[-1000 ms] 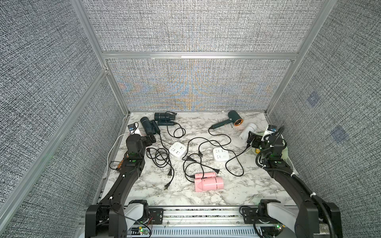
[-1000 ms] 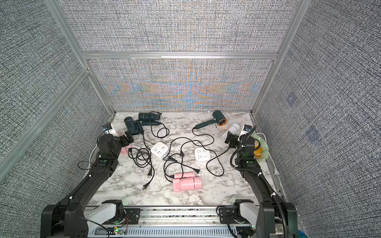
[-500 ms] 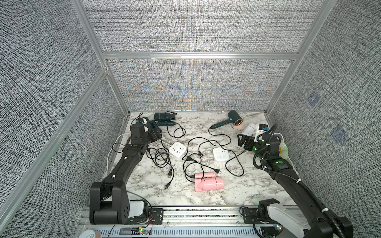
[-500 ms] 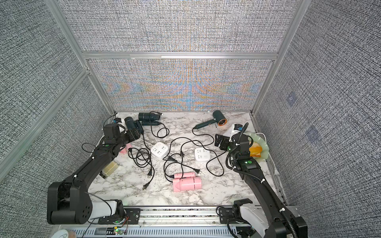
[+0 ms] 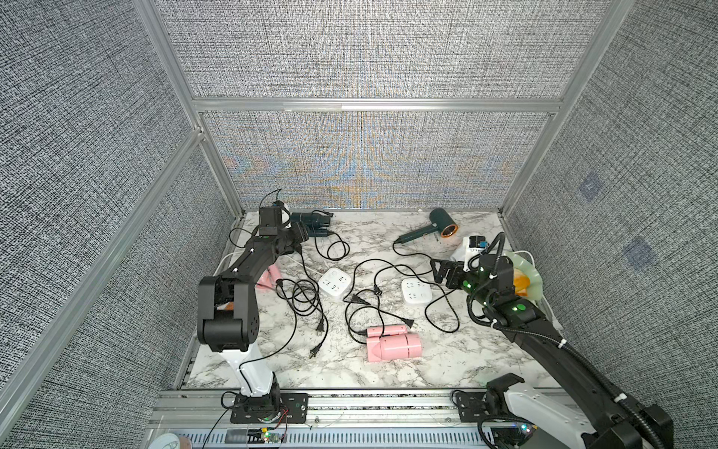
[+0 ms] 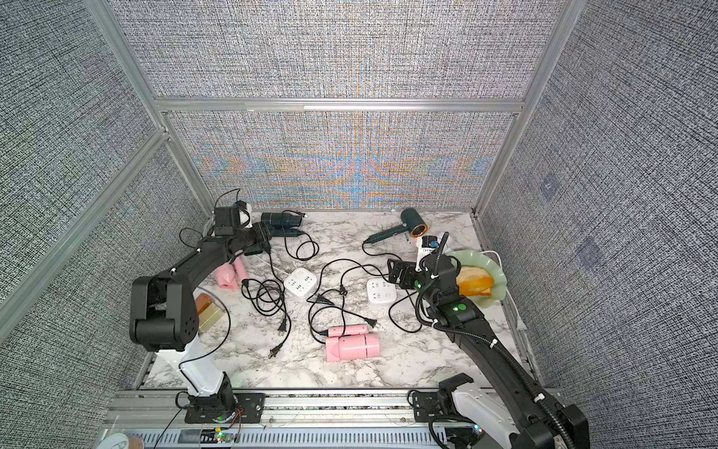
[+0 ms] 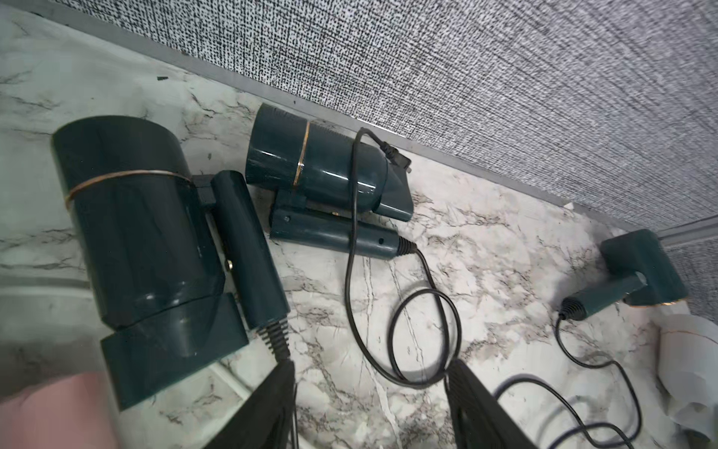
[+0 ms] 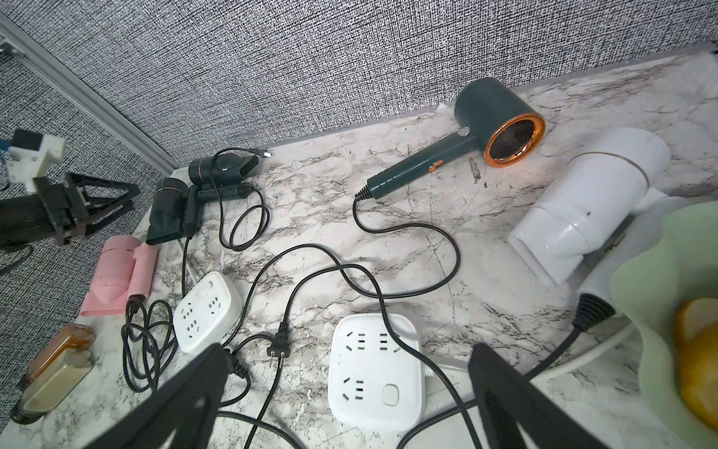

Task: Charge the blow dryers
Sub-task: Pick up the plug from the center of the board.

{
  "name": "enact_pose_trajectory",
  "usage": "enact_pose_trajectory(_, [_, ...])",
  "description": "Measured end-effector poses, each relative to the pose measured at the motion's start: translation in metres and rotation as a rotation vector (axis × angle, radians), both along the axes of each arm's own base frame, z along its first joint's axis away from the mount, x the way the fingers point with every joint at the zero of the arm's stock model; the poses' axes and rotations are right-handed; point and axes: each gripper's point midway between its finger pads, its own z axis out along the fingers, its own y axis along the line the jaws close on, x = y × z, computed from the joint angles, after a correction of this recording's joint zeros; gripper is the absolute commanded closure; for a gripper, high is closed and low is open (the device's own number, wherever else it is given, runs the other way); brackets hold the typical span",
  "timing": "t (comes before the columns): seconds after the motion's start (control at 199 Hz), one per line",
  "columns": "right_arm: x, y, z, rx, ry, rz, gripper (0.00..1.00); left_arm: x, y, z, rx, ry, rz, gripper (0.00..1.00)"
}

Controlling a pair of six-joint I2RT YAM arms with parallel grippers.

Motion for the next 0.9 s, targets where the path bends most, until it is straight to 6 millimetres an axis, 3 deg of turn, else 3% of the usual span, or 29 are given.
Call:
enact_pose_trajectory(0.381, [-0.004,0.002,-0.003,-0.035,0.016,-0.019,0.01,0.055,-0.005,-0.041,0.035,0.073,-0.031,0.47])
enact_pose_trajectory(0.903, [-0.002,-0.007,-0.011,-0.095,0.048,-0.061,0.01,0.09,-0.019,-0.074,0.034,0.132,-0.059,0.61])
